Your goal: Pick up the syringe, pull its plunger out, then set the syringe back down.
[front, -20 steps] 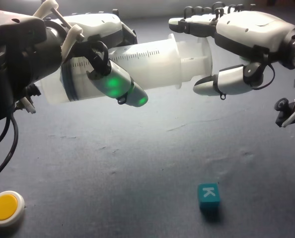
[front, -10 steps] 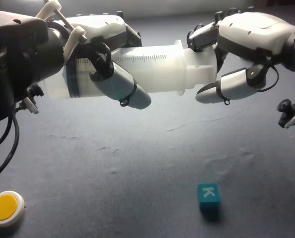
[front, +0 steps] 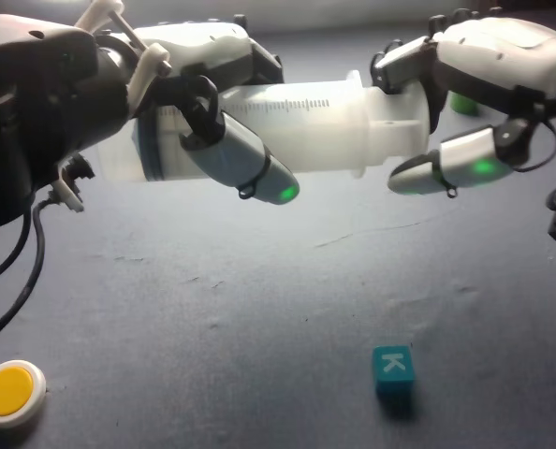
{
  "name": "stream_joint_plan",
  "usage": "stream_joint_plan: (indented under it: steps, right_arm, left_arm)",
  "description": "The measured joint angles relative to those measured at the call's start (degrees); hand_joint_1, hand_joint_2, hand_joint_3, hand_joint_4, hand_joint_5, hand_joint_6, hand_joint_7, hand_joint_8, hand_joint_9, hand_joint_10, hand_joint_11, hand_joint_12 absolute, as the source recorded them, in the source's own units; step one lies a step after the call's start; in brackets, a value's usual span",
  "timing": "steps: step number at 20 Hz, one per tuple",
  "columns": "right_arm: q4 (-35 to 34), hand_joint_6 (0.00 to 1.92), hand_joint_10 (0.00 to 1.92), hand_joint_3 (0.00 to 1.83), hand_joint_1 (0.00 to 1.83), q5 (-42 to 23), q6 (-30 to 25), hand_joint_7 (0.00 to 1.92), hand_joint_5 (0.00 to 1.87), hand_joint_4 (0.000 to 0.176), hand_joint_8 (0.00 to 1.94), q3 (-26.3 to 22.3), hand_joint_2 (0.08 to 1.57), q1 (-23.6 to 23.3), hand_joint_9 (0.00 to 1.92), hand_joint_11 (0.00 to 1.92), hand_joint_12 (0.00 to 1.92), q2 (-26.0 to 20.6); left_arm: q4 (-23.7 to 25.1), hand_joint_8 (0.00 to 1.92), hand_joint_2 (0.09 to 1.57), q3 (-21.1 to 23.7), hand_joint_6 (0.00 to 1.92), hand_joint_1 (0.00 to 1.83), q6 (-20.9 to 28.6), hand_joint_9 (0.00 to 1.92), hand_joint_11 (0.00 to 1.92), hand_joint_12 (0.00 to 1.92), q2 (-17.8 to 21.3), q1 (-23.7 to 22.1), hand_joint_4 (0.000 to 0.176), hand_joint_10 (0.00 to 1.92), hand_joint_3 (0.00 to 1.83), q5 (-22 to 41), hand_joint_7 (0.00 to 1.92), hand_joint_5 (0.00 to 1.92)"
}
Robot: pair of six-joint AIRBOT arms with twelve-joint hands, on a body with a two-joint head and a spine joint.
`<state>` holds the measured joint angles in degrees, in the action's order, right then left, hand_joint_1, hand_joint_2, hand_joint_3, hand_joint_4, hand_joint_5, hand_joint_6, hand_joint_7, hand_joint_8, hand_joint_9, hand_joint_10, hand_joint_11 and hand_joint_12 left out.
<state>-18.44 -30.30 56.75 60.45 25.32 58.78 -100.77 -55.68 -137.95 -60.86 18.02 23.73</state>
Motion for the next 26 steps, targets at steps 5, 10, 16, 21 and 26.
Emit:
stream_joint_plan:
  steps: [5,10,16,21,26]
  right_arm:
    - [0.5,1.15,0.37,0.00,1.19,-0.4,-0.2,0.93,0.86,0.015,1.11,-0.5,1.16,1.1,1.03,0.62,1.08,-3.1]
    - [0.4,1.15,1.29,0.00,1.36,0.2,0.1,0.94,0.83,0.000,1.05,-3.3,1.15,1.4,0.84,0.61,1.10,-7.3]
    - [0.4,1.24,0.49,0.01,1.18,1.0,0.5,0.89,0.79,0.010,1.18,-7.0,1.19,1.7,0.95,0.59,1.11,-12.8]
    - [0.3,1.18,0.40,0.00,1.19,1.1,0.5,0.93,0.83,0.005,1.11,-8.4,1.17,2.4,1.01,0.63,1.07,-15.6]
    - [0.3,1.18,0.39,0.00,1.20,1.5,0.5,0.93,0.82,0.000,1.13,-8.9,1.17,2.8,1.02,0.61,1.10,-17.6]
  left_arm:
    - [-0.2,1.16,1.17,0.0,1.14,1.36,0.5,0.78,0.46,1.26,-0.1,-0.1,0.000,1.33,0.00,-0.6,0.87,0.87]
    - [-0.2,1.19,1.18,0.0,1.18,1.35,0.7,0.76,0.44,1.28,-0.1,-0.1,0.000,1.37,0.00,-1.2,0.84,0.85]
    - [-0.3,1.17,1.17,0.0,1.11,1.36,1.0,0.78,0.44,1.30,-0.1,-0.1,0.000,1.35,0.00,-2.3,0.87,0.87]
    - [-0.3,1.18,1.17,0.0,1.13,1.35,1.1,0.76,0.45,1.28,-0.1,-0.1,0.000,1.36,0.00,-2.8,0.86,0.86]
    - [-0.3,1.16,1.17,0.0,1.16,1.35,1.1,0.76,0.43,1.33,-0.1,-0.1,0.000,1.38,0.00,-2.7,0.87,0.86]
